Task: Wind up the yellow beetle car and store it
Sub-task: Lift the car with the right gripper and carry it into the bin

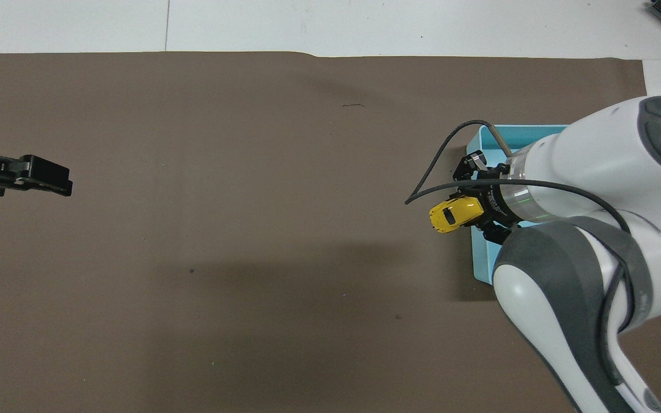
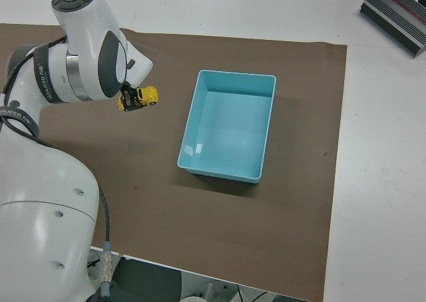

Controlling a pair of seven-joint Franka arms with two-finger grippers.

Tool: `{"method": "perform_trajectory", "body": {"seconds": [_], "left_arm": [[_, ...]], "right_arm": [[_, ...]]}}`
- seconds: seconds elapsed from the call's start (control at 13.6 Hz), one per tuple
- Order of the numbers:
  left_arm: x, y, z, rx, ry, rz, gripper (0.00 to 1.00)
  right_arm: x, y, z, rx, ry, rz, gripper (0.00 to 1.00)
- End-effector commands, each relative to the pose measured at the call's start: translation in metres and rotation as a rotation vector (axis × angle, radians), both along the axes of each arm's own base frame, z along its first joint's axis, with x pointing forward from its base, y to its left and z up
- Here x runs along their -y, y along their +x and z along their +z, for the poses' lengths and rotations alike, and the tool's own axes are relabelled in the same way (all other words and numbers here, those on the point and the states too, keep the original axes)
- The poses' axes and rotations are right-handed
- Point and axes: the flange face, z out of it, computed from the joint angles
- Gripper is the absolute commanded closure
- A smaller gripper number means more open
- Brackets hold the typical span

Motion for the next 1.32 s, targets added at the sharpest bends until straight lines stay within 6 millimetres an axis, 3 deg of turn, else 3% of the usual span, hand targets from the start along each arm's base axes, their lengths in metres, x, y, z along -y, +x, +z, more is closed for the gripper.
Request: {"method": "perform_trajectory", "body": {"seconds": [0.0, 0.59, 0.95, 1.25], "left_arm": [[-0.005, -0.003, 0.001, -0.002, -0.015, 0.006, 0.0], [-0.005, -0.003, 0.001, -0.003, -0.016, 0.006, 0.0], [-0.005, -0.003, 0.001, -0.003, -0.016, 0.006, 0.0], [-0.005, -0.003, 0.001, -0.002, -0.015, 0.006, 0.0]], "right_arm": [[0.029, -0.001, 0.008, -0.001, 0.017, 0.116, 1.0], [0.122, 0.005, 0.0, -0.009, 0.015, 0.383, 1.0], [0.159, 0.005, 0.0, 0.007, -0.012, 0.579, 1.0], [0.166, 0.003, -0.003, -0.006, -0.056, 0.818, 1.0]]}}
